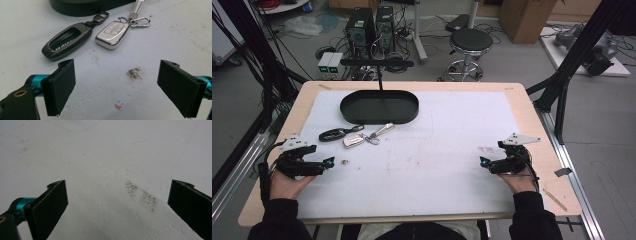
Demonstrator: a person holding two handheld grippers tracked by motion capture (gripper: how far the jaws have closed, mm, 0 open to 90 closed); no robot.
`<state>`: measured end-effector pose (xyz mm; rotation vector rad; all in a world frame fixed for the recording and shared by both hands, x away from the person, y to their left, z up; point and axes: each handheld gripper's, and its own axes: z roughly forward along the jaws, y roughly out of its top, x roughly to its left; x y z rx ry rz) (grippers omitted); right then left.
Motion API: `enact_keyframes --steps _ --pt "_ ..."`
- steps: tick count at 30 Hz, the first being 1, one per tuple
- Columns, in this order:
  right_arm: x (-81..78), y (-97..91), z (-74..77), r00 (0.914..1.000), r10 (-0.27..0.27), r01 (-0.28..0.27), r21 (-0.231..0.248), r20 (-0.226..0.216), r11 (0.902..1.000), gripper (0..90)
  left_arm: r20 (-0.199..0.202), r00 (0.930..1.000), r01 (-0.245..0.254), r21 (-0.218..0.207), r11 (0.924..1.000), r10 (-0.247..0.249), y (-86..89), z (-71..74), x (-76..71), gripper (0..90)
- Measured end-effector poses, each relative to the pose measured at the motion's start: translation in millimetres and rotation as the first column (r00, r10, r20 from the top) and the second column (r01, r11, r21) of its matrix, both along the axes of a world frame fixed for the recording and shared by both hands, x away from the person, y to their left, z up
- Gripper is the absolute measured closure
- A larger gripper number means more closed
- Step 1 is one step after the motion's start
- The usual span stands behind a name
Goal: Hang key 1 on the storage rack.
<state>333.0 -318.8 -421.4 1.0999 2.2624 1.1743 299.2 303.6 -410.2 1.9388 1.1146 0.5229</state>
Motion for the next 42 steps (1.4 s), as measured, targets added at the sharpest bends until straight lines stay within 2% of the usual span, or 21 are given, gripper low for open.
enact_keyframes --steps 6,9,15,18,20,21,22,24,28,31,36,37,40,42 --pt "0.1 1.4 0.4 1.0 -0.002 0.002 0.004 0.001 1.0 1.9 0.008 0.9999 0.013 0.009 0.9999 -0.013 -4.4 6.6 6.2 15.5" --pt "0.7 1.0 1.0 0.9999 -0.006 0.006 0.004 0.013 1.0 1.9 0.01 0.9997 0.024 0.028 0.9993 -0.024 -5.6 9.7 9.4 15.5" --pt "0.9 1.8 1.0 0.9999 -0.002 0.002 0.001 0.015 1.0 1.9 -0.011 0.9982 0.06 0.078 0.9951 -0.06 -9.1 21.0 26.1 15.5" --pt "1.0 2.2 1.0 0.9999 -0.004 0.004 -0.003 0.015 1.0 1.9 -0.015 0.9977 0.068 0.077 0.9947 -0.067 -10.9 23.5 31.4 15.5" --pt "-0.1 2.1 1.4 0.9997 -0.016 0.016 -0.001 0.018 0.9999 1.9 -0.029 0.9952 0.094 0.044 0.9946 -0.093 -12.4 26.9 40.7 15.5" --pt "0.0 1.8 1.4 0.9996 -0.017 0.017 0.0 0.023 0.9999 1.9 -0.029 0.9952 0.094 0.044 0.9946 -0.093 -12.4 26.9 40.7 15.4" --pt "-0.4 2.1 1.2 0.9997 -0.02 0.02 0.001 0.016 0.9998 1.9 -0.042 0.9944 0.099 0.031 0.9946 -0.097 -12.4 27.8 47.1 15.4" --pt "-0.3 2.8 0.8 0.9995 -0.026 0.026 -0.007 0.02 0.9996 1.9 -0.058 0.993 0.106 0.056 0.9927 -0.103 -12.8 29.7 53.2 15.4" --pt "-0.4 3.5 1.1 0.9994 -0.026 0.026 -0.003 0.021 0.9997 1.9 -0.072 0.9879 0.141 0.054 0.9885 -0.137 -16.2 37.7 62.8 15.4" --pt "0.4 4.0 0.5 0.9999 -0.012 0.012 0.004 0.005 0.9999 1.9 -0.085 0.9849 0.157 0.065 0.9855 -0.151 -18.9 42.2 67.6 15.4" --pt "-0.5 7.8 0.7 0.9999 -0.009 0.009 -0.011 0.006 0.9999 1.9 -0.096 0.9767 0.2 0.086 0.9759 -0.192 -27.6 54.3 79.5 15.4" --pt "-0.4 7.4 0.8 1.0 -0.006 0.006 -0.009 0.008 0.9999 1.9 -0.102 0.9725 0.218 0.085 0.9723 -0.209 -30.9 57.7 84.3 15.4" --pt "-0.4 6.7 1.0 0.9999 -0.008 0.008 -0.009 0.013 0.9999 1.9 -0.106 0.9712 0.224 0.096 0.9699 -0.213 -35.0 59.9 88.7 15.4" --pt "-0.4 6.1 1.0 1.0 -0.006 0.006 -0.004 0.007 1.0 1.9 -0.114 0.9668 0.239 0.093 0.9664 -0.229 -39.3 62.5 95.9 15.4"
